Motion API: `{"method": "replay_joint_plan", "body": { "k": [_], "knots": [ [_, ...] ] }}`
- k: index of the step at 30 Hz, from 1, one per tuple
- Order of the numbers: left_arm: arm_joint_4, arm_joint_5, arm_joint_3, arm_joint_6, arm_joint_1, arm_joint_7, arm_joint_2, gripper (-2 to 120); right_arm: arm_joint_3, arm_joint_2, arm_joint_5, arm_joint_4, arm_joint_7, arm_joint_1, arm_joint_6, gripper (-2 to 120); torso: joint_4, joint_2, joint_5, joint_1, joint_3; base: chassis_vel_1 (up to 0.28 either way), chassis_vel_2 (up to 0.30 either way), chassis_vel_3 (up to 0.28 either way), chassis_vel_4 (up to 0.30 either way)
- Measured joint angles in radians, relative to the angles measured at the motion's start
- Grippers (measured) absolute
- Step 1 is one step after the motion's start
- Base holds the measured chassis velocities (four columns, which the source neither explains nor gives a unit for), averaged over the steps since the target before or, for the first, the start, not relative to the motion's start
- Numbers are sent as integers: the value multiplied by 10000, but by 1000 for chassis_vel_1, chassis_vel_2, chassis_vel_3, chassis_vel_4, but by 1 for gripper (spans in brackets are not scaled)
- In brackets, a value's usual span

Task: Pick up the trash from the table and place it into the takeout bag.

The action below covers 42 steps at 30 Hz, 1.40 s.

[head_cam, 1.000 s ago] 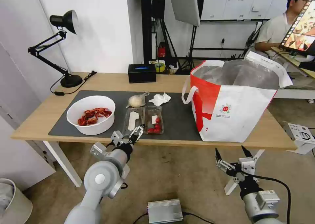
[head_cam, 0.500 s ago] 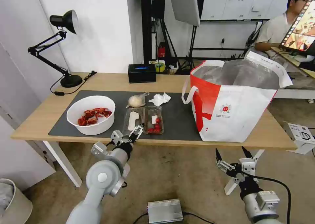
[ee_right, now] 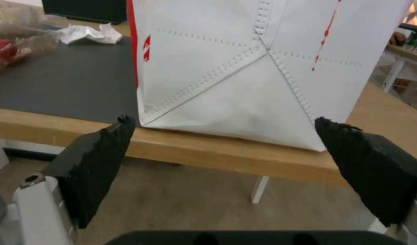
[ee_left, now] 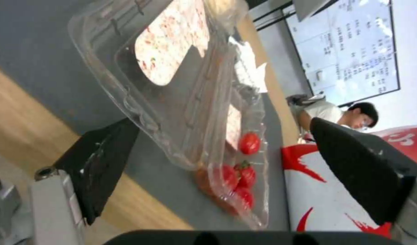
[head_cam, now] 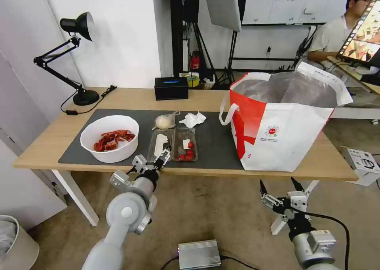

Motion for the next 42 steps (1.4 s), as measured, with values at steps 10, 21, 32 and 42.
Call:
{"method": "replay_joint_plan", "body": {
  "k": [10,21,32,42],
  "knots": [
    [23,331,53,-401,98,790,75,100,-58,-15,36,-121,0,97,4,100,0,0,0,0,0,0,0,0,0],
    [66,1487,476,-546,33,1795,69,100,-107,6,58,-214,-10,191,17,100,0,0,0,0,0,0,0,0,0],
    [220,3455,718,-499,274,2991,191,100,-105,25,92,-310,-38,257,52,100,0,0,0,0,0,0,0,0,0],
    [297,4664,790,-374,531,4135,308,100,-79,76,111,-413,-63,269,109,100,0,0,0,0,0,0,0,0,0]
  ]
}}
